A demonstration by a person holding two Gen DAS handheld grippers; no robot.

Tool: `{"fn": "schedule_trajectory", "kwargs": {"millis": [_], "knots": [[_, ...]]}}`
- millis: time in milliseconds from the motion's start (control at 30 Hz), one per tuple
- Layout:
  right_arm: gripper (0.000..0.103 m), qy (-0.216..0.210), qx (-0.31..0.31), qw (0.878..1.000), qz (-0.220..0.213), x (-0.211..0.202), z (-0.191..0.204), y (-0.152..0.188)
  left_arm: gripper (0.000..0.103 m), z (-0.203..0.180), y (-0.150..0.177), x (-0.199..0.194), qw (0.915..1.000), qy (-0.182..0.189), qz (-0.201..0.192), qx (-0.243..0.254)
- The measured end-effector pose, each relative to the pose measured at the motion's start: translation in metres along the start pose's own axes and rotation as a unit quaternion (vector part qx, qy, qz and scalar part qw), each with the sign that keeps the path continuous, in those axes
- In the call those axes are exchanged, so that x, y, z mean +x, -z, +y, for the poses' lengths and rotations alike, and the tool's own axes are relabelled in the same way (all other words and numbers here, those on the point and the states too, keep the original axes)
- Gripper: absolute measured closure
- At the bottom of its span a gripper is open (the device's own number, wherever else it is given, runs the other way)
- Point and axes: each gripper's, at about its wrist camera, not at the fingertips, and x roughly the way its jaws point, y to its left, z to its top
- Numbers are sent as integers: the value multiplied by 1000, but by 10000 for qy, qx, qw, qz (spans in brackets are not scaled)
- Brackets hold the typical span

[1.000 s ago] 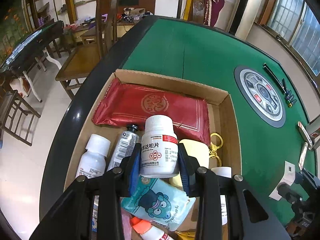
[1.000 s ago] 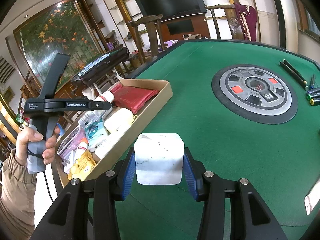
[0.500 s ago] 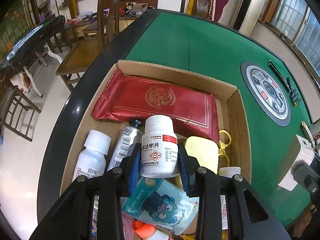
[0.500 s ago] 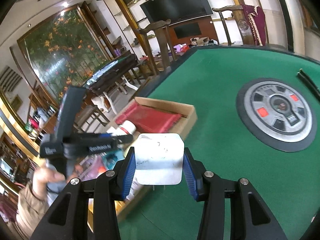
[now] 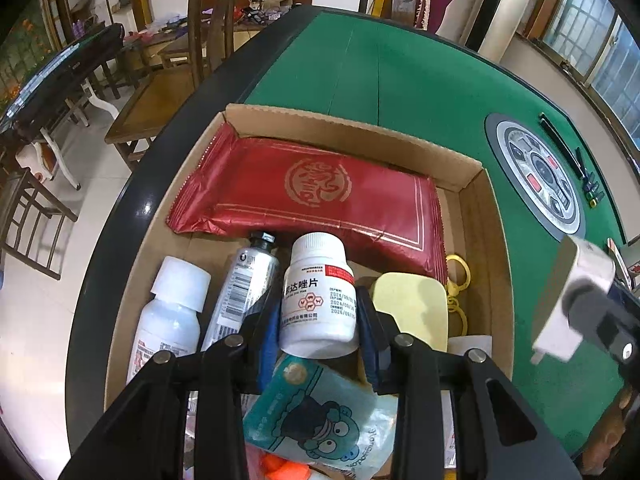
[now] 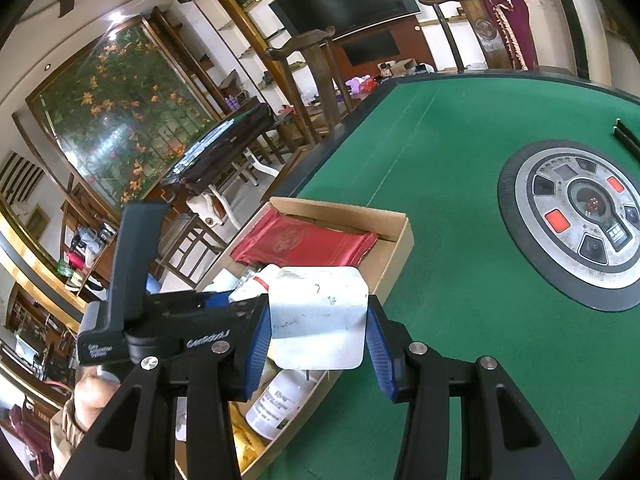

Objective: Organize objects
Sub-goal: 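Lower the pill bottle into the tray with the left gripper while the right lowers the charger in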

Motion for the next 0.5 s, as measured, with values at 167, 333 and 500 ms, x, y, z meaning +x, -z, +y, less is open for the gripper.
{"fn": "schedule_trajectory", "kwargs": {"millis": [167,333,500], "knots": [[54,-47,55,10000,4,6,1,-11,69,1,7,3,9999,-29,119,-6],[54,-78,-7,9999,82,14,8,-13,69,-1,13,1,9999,-76,62,38],[54,-81,-12,9999,116,22,8,-14,68,-1,19,0,10000,-76,54,31]]}}
